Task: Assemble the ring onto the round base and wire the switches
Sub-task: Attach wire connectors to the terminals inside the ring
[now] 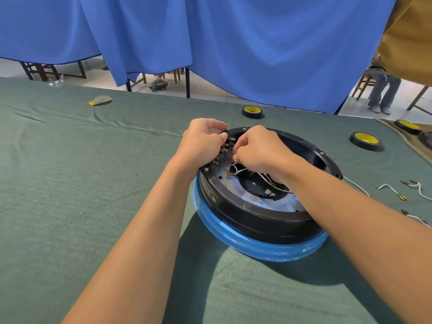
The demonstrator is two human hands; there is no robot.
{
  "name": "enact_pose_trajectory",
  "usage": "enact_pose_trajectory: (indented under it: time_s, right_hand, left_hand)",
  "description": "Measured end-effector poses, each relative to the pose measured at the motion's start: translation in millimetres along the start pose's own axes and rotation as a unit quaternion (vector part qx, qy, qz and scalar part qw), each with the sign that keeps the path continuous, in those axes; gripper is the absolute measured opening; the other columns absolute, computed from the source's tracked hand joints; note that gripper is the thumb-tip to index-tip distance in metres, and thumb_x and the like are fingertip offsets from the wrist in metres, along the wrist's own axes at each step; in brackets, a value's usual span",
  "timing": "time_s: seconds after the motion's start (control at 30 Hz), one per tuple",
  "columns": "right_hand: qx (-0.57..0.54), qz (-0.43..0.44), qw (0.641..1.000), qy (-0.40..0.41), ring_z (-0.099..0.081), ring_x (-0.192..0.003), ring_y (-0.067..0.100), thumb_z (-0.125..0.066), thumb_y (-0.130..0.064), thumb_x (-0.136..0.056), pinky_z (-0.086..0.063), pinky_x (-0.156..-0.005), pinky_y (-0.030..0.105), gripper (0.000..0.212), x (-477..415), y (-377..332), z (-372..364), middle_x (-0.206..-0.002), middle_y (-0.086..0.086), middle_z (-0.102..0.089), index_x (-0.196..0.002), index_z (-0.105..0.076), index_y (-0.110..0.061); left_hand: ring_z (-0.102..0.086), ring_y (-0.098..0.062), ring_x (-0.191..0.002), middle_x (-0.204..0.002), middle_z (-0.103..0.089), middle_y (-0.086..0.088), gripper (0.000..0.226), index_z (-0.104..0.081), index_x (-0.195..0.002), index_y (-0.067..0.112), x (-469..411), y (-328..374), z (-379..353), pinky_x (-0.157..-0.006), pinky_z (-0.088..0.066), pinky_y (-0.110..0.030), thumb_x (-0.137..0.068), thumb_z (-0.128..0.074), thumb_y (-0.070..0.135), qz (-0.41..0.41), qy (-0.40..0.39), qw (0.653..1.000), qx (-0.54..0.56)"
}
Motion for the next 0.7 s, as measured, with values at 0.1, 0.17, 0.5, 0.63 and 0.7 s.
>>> enact_pose_trajectory:
  time_s: [0.1, 0.17, 0.5, 0.63, 0.7]
  right_hand:
    - [-0.006, -0.001, 1.000, 0.006, -0.060, -0.090, 0.023, -0.059, -0.012, -0.089, -0.054, -0.077, 0.036, 0.015, 0, 0, -1, -0.098, 0.009, -0.067, -0.091, -0.073, -0.015]
    - [-0.001, 0.000, 1.000, 0.004, -0.060, -0.092, 0.024, -0.059, -0.012, -0.090, -0.054, -0.080, 0.038, 0.014, 1, -1, -1, -0.099, 0.009, -0.067, -0.094, -0.073, -0.015]
    - [-0.030, -0.029, 0.999, 0.014, -0.058, -0.092, 0.022, -0.057, -0.012, -0.091, -0.052, -0.078, 0.035, 0.021, 0, -6, -9, -0.103, 0.009, -0.063, -0.110, -0.065, -0.009]
    - [-0.038, -0.047, 0.998, 0.035, -0.057, -0.091, 0.023, -0.058, -0.012, -0.091, -0.052, -0.074, 0.035, 0.022, 0, -8, -11, -0.103, 0.009, -0.062, -0.111, -0.065, -0.009]
    - [-0.050, -0.058, 0.996, 0.044, -0.057, -0.090, 0.023, -0.058, -0.011, -0.091, -0.051, -0.071, 0.034, 0.021, 0, -8, -11, -0.101, 0.009, -0.062, -0.110, -0.065, -0.008]
  left_hand:
    - [-0.062, -0.020, -0.112, -0.122, -0.067, -0.004, 0.028, -0.066, -0.122, 0.016, -1, -1, 0, -0.102, -0.049, -0.042, -0.096, -0.057, 0.012, 0.001, 0.000, 1.000, 0.001]
    - [-0.062, -0.020, -0.112, -0.122, -0.067, -0.004, 0.028, -0.067, -0.121, 0.016, -2, -2, -1, -0.101, -0.049, -0.042, -0.095, -0.057, 0.012, 0.003, 0.001, 1.000, 0.002]
    - [-0.063, -0.020, -0.112, -0.123, -0.067, -0.005, 0.029, -0.067, -0.121, 0.016, -4, -3, -5, -0.099, -0.051, -0.040, -0.095, -0.057, 0.011, 0.005, 0.016, 1.000, 0.015]
    - [-0.060, -0.018, -0.117, -0.126, -0.066, -0.003, 0.034, -0.064, -0.128, 0.013, -4, -3, -5, -0.105, -0.047, -0.039, -0.095, -0.057, 0.011, 0.005, 0.014, 1.000, 0.007]
    - [-0.060, -0.018, -0.118, -0.127, -0.066, -0.003, 0.035, -0.063, -0.129, 0.012, -4, -2, -5, -0.105, -0.046, -0.039, -0.095, -0.057, 0.010, 0.005, 0.015, 1.000, 0.004]
Point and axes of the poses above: each hand's wrist, its own x-axis away from the middle knuckle, its own z-axis out of the back of the hand, y = z × x, the point moved 2 cm from there along -x, towards the middle knuckle
